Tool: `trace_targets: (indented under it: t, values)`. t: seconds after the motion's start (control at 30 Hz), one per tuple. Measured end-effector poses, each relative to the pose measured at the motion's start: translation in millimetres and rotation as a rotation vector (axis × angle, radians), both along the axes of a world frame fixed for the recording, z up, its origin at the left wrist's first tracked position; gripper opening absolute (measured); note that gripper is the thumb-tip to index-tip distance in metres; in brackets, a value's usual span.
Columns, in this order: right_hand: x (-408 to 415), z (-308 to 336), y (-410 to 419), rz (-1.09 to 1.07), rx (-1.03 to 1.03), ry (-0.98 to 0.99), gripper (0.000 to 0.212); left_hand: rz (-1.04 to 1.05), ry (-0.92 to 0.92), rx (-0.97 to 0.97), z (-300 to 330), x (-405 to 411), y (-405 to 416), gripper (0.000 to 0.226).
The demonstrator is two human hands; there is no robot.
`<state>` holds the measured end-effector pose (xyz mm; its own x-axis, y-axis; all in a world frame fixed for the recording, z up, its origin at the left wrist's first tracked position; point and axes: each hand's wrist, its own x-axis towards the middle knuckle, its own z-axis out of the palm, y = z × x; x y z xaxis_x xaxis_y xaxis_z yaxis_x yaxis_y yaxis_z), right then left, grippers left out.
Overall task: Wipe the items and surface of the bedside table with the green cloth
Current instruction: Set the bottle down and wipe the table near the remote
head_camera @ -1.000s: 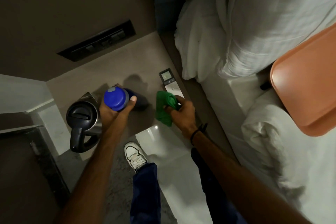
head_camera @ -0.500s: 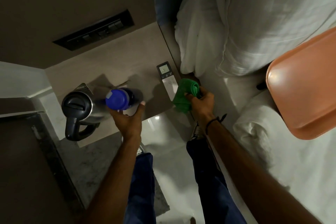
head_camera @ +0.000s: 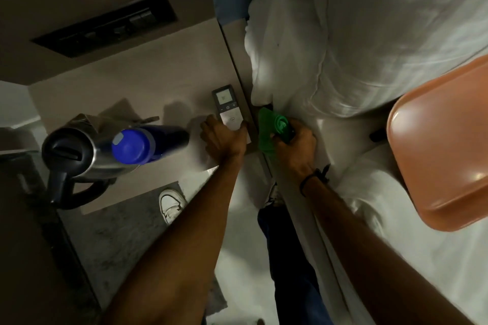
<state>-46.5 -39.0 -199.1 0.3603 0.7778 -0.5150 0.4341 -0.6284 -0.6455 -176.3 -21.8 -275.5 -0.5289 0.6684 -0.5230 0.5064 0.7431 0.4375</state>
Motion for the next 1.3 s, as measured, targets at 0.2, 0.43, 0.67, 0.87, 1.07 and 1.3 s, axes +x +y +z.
trace_targets:
  t: [0.2, 0.43, 0.67, 0.87, 1.07, 1.3]
  values:
    - [2.0, -11.1, -5.7, 0.08, 0.033, -0.089, 0.042, -0.026, 0.13, -0.046, -19.1, 4.6, 13.1, 0.075]
    - [-5.6, 0.3, 2.6, 0.191, 0.124, -0.131, 0.045, -0.309, 0.163, 0.086, 15.2, -29.5, -52.0, 0.082]
    - [-45.6, 9.4, 9.7, 0.988, 0.415, -0.509, 0.036, -0.416, 0.127, 0.189, 63.0, -43.5, -72.4, 0.067]
    - [-24.3, 18.8, 5.5, 1.219, 0.4, -0.488, 0.036, -0.522, 0.208, 0.14, 80.3, -53.5, -78.5, 0.064]
    - [-43.0, 22.4, 22.1, 1.122, 0.322, -0.411, 0.035, -0.528, 0.195, 0.154, 85.3, -54.0, -76.2, 0.061]
    - [-5.1, 26.2, 14.2, 0.773, 0.058, -0.262, 0.041, -0.514, 0.149, 0.098, 72.2, -50.5, -73.5, 0.061]
